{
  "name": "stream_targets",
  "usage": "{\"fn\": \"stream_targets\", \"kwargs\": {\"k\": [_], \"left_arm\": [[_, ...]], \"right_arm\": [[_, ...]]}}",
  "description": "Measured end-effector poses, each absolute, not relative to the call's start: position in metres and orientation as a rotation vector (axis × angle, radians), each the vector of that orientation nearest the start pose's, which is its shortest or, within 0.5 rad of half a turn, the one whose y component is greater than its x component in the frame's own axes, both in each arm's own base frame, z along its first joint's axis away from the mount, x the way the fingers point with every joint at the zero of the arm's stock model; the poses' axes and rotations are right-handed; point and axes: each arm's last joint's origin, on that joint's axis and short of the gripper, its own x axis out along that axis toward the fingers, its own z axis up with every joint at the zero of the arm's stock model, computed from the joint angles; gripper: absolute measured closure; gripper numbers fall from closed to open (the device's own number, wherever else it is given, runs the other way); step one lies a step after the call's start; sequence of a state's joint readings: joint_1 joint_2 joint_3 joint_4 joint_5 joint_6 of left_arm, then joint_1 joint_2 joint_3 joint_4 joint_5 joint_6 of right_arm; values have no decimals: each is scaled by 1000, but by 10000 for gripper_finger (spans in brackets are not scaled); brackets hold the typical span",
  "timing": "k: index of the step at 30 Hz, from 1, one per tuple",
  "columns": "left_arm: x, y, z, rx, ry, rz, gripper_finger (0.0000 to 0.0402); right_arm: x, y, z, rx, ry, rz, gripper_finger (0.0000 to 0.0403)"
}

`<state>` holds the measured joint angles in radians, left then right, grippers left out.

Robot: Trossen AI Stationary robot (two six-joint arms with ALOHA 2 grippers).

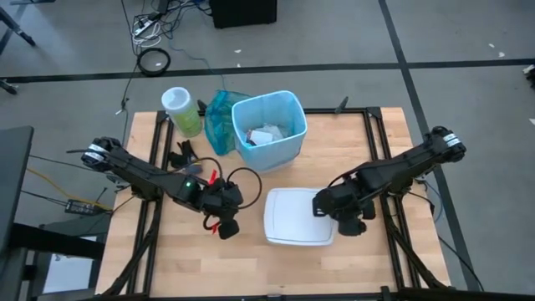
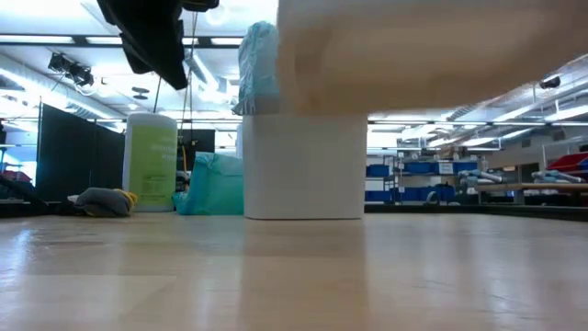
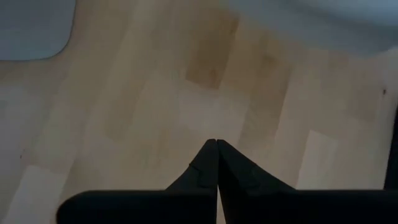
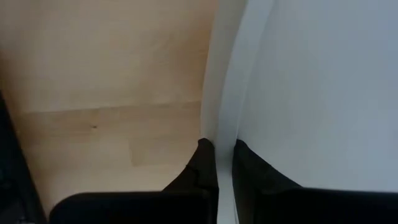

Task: Place trash/remove bag and relplace
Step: Put the white trash lid on the white trash bin

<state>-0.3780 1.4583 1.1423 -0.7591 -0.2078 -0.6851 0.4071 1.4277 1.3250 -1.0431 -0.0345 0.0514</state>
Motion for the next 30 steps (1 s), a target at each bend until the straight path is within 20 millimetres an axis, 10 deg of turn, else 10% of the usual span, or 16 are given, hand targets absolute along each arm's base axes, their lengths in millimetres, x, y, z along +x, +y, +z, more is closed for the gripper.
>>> {"fn": "stream_targets", "kwargs": {"k": [10, 30], "left_arm": [[254, -95, 280, -252, 994, 156, 394], [241, -86, 294, -184, 955, 162, 394]], "right_arm": [[222, 86, 412, -326, 1081, 241, 386], [209, -10, 495, -561, 822, -157, 386]]}}
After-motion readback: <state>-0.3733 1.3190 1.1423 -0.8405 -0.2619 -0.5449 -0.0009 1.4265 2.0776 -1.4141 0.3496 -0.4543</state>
